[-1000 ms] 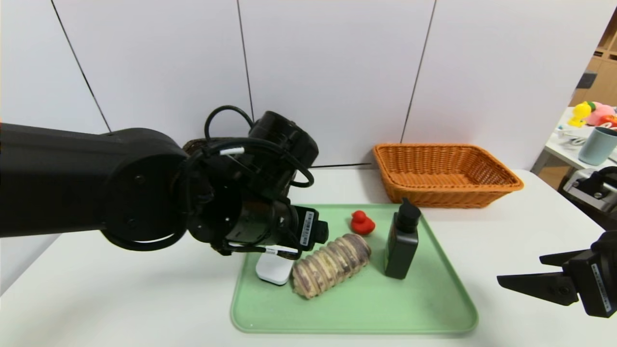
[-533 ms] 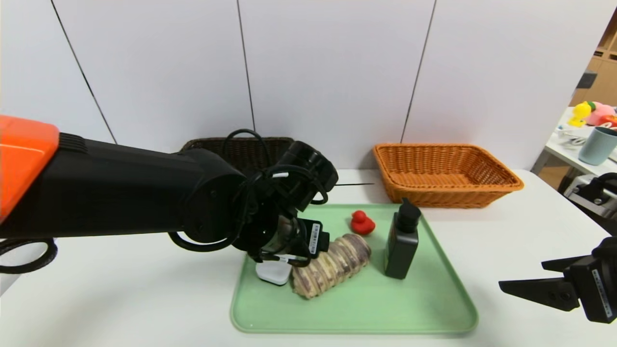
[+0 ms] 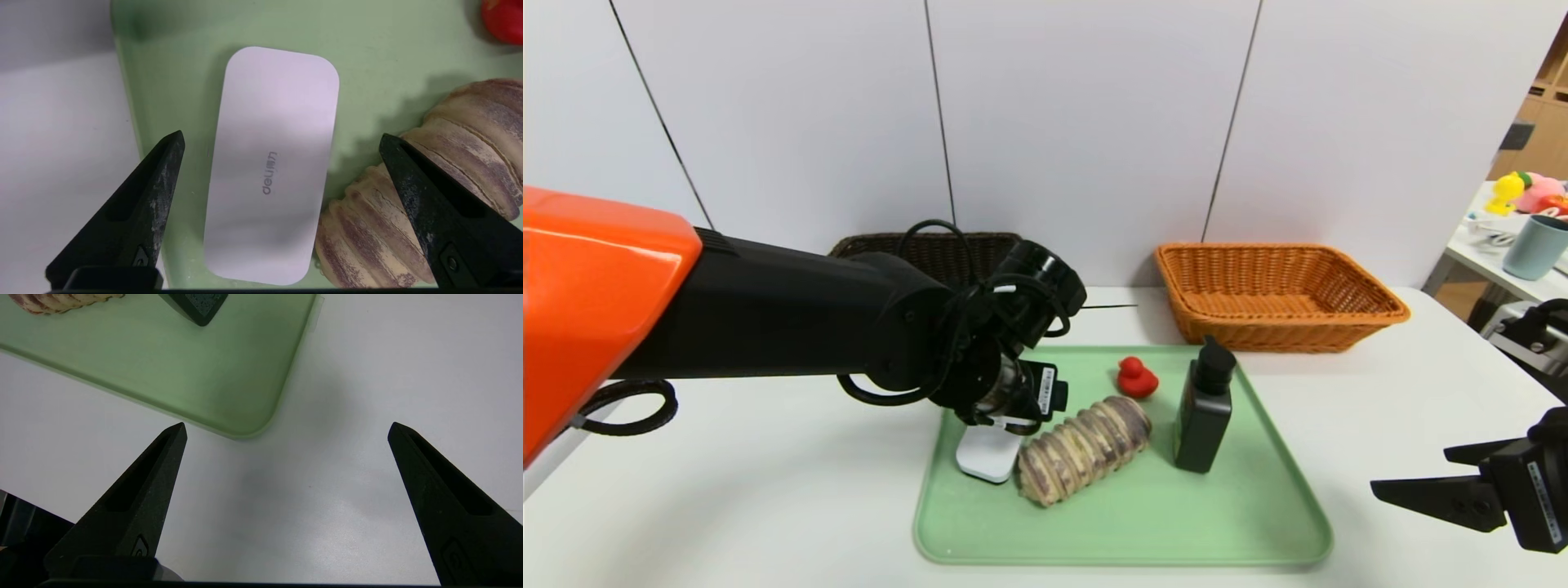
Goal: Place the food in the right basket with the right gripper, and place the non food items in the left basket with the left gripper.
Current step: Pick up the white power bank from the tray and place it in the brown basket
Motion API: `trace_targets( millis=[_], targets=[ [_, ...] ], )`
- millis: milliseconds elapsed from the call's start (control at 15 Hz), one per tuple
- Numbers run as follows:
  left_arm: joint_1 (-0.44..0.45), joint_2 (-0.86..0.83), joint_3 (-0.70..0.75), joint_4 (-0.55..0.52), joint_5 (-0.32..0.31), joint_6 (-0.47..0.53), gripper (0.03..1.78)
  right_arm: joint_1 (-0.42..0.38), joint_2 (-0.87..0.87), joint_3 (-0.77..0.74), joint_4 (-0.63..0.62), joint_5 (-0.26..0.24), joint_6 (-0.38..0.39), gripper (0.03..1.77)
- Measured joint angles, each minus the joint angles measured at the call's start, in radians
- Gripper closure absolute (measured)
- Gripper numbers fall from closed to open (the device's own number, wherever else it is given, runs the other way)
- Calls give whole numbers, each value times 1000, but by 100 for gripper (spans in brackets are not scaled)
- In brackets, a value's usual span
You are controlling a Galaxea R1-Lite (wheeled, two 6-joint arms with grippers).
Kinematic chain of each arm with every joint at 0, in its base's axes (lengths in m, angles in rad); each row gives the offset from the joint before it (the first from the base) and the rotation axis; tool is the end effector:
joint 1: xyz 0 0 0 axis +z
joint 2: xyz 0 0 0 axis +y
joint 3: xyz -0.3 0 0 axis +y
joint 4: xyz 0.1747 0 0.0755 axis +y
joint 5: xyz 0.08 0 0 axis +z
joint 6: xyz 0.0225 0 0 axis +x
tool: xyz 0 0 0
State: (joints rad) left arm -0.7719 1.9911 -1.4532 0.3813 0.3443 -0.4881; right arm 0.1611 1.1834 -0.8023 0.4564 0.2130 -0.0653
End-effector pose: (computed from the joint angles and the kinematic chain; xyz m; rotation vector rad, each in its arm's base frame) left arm 0.2722 -0.2544 0.1688 0.0337 0.8487 -0.1933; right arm 0.1425 0.0280 0.2071 -0.0389 0.8300 0.3792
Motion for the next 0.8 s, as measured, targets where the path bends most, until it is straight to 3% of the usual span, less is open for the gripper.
trace_targets(
  millis=[800],
  targets=[
    [16,39,4,24,-16,-2,12,0,-9,2,3,0,1,10]
  ],
)
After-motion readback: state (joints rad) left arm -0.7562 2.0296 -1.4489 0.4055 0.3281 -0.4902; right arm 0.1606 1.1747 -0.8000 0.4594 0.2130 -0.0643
